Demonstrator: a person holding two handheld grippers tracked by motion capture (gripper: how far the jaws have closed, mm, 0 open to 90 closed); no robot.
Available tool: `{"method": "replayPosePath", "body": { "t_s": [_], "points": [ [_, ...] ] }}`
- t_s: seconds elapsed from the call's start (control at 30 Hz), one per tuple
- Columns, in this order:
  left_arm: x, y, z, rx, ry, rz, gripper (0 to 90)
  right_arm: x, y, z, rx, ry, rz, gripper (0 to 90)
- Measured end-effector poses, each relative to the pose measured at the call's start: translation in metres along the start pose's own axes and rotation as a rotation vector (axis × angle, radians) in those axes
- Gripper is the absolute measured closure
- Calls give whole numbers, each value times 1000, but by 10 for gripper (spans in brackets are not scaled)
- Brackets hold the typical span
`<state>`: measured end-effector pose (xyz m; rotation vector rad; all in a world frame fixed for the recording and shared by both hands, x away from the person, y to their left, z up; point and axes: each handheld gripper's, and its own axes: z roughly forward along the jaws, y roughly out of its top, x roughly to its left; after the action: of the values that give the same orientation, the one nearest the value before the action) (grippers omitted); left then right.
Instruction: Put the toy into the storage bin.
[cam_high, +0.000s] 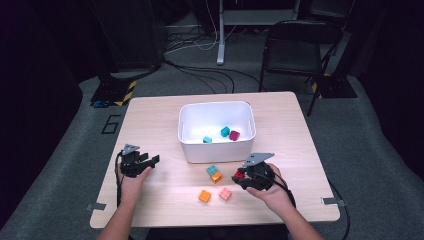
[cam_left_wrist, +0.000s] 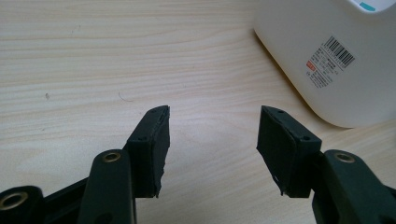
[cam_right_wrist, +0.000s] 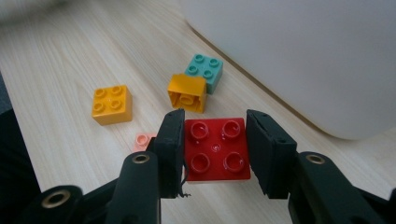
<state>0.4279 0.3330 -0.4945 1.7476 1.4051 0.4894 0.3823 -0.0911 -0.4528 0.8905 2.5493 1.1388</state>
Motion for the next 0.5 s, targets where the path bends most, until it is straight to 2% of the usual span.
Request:
{"method": "replayPosePath", "body": {
  "t_s": [0.37, 0.5],
  "points": [
    [2, 0, 0, -8, -1, -10, 438, -5, 42, -33, -23, 49, -1, 583],
    [2, 0, 0, -8, -1, -10, 438, -10, 55, -45, -44, 44, -2, 583]
  ]
}}
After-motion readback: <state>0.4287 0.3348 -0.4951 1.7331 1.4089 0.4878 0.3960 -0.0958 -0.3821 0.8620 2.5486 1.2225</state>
